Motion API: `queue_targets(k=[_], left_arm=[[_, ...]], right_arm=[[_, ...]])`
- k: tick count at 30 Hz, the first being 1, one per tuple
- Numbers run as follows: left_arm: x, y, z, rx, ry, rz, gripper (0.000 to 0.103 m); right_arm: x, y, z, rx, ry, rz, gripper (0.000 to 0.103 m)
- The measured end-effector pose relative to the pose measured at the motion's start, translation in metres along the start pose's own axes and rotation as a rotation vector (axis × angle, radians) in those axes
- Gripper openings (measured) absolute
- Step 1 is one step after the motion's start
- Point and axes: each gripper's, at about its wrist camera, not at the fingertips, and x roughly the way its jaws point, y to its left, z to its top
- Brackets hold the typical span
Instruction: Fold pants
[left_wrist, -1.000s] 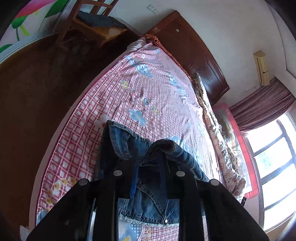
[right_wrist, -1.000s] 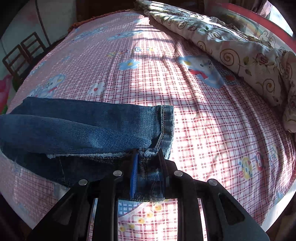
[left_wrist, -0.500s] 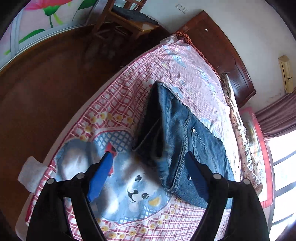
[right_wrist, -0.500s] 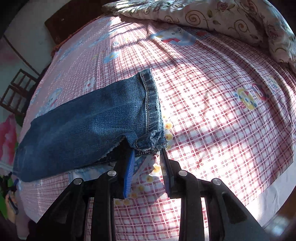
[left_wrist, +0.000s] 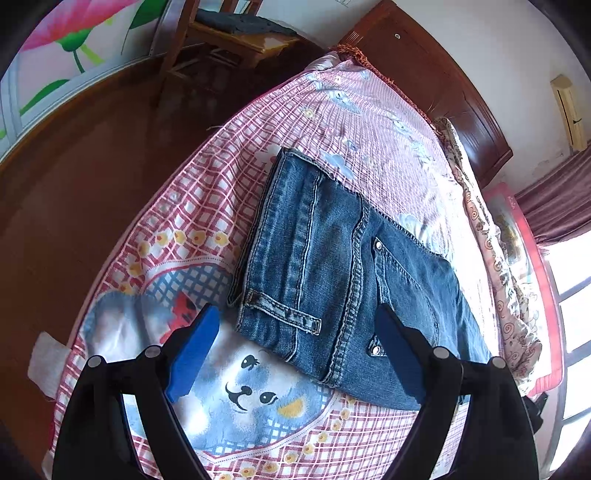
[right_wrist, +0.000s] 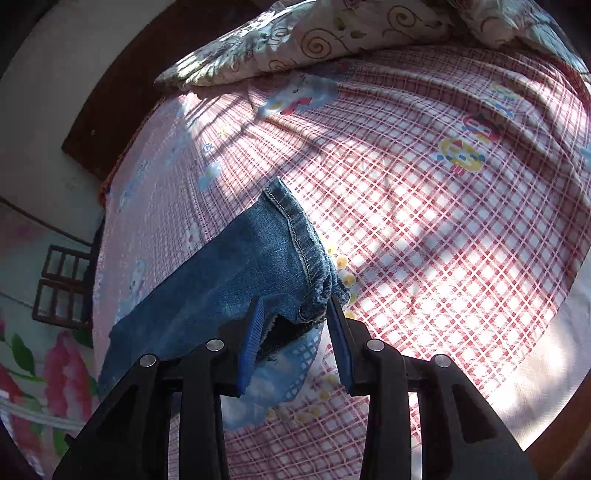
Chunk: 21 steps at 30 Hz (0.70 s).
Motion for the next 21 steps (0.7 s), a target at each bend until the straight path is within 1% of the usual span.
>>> queue_targets(k=[2, 4, 5, 6, 7, 9, 10, 12, 13, 15, 16, 17, 19, 20, 21], left_arm=[[-0.006, -0.007, 0.01, 0.043, -0.03, 0.013, 0.086], [-0.007, -0.011, 0.02, 0.072, -0.037, 0.035, 0.088], [-0.005, -0.012, 0.024, 0.08, -0.036, 0.043, 0.089], [-0.002, -0.013, 0.027, 0.089, -0.034, 0.05, 0.089], [0.001, -0.014, 0.03, 0.1, -0.031, 0.056, 0.089], [0.009, -0.017, 0.034, 0.109, -0.019, 0.06, 0.089], [0.013, -0.018, 0.036, 0.105, -0.019, 0.055, 0.089], [0.021, -0.022, 0.04, 0.089, -0.021, 0.051, 0.089], [0.023, -0.024, 0.042, 0.088, -0.021, 0.046, 0.089], [0.025, -0.027, 0.045, 0.087, -0.03, 0.027, 0.089], [0.026, -0.027, 0.047, 0.087, -0.033, 0.012, 0.089], [0.027, -0.028, 0.048, 0.09, -0.038, 0.004, 0.089], [0.029, -0.028, 0.05, 0.092, -0.041, -0.003, 0.089], [0.031, -0.027, 0.052, 0.086, -0.038, -0.009, 0.089], [0.032, -0.026, 0.053, 0.081, -0.036, -0.016, 0.089]], right_arm=[[0.003, 0.051, 0.004, -0.185, 0.006, 0.09, 0.035], [0.021, 0.12, 0.001, -0.433, 0.035, 0.108, 0.035], [0.035, 0.156, -0.003, -0.537, 0.048, 0.129, 0.035], [0.05, 0.192, -0.008, -0.617, 0.061, 0.171, 0.035], [0.066, 0.227, -0.015, -0.692, 0.076, 0.213, 0.035], [0.101, 0.301, -0.039, -0.88, 0.081, 0.239, 0.035], [0.118, 0.333, -0.054, -0.97, 0.103, 0.253, 0.035], [0.152, 0.385, -0.083, -1.117, 0.133, 0.242, 0.035], [0.168, 0.405, -0.098, -1.19, 0.142, 0.219, 0.035], [0.195, 0.432, -0.116, -1.31, 0.128, 0.147, 0.035], [0.204, 0.439, -0.119, -1.327, 0.148, 0.146, 0.035], [0.213, 0.441, -0.117, -1.319, 0.182, 0.155, 0.035], [0.227, 0.444, -0.117, -1.329, 0.207, 0.133, 0.035], [0.233, 0.444, -0.115, -1.324, 0.232, 0.139, 0.035], [0.238, 0.445, -0.114, -1.307, 0.266, 0.167, 0.035]])
